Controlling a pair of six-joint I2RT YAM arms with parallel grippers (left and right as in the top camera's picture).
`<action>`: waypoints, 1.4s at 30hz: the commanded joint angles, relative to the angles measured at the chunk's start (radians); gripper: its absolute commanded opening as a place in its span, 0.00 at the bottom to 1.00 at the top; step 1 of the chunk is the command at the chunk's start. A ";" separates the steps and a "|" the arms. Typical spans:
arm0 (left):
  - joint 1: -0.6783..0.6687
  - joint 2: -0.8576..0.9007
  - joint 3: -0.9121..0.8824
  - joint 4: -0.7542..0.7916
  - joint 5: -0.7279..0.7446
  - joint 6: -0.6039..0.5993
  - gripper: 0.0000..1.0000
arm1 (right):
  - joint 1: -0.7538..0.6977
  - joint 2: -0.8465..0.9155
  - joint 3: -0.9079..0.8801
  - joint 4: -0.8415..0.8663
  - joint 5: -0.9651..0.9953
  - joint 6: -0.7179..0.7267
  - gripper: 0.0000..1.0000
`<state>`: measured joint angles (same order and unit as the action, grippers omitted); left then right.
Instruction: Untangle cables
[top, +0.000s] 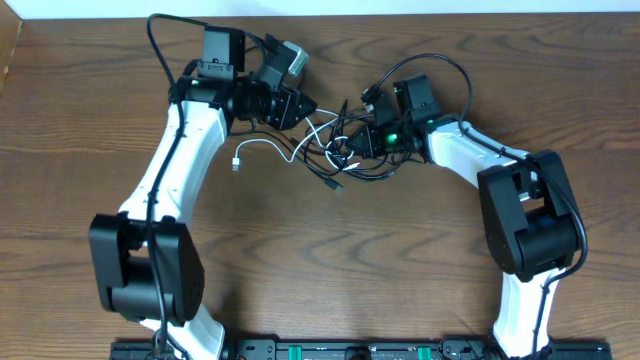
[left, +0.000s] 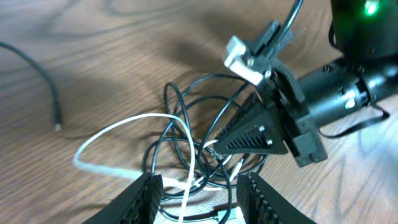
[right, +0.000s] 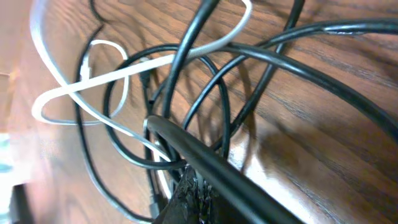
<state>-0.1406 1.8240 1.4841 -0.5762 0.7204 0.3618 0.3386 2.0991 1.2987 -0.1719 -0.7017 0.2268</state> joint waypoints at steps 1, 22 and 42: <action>-0.022 0.035 0.005 -0.003 0.054 0.042 0.44 | -0.018 -0.033 0.010 0.004 -0.116 0.004 0.01; -0.116 0.124 0.005 0.063 0.046 0.046 0.45 | -0.056 -0.066 0.010 -0.002 -0.300 0.004 0.01; -0.144 0.157 0.005 0.114 -0.138 -0.005 0.45 | -0.113 -0.160 0.010 -0.118 -0.155 0.000 0.01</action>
<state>-0.2924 1.9694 1.4837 -0.4656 0.5987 0.3771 0.2455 2.0377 1.2987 -0.2733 -0.9367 0.2291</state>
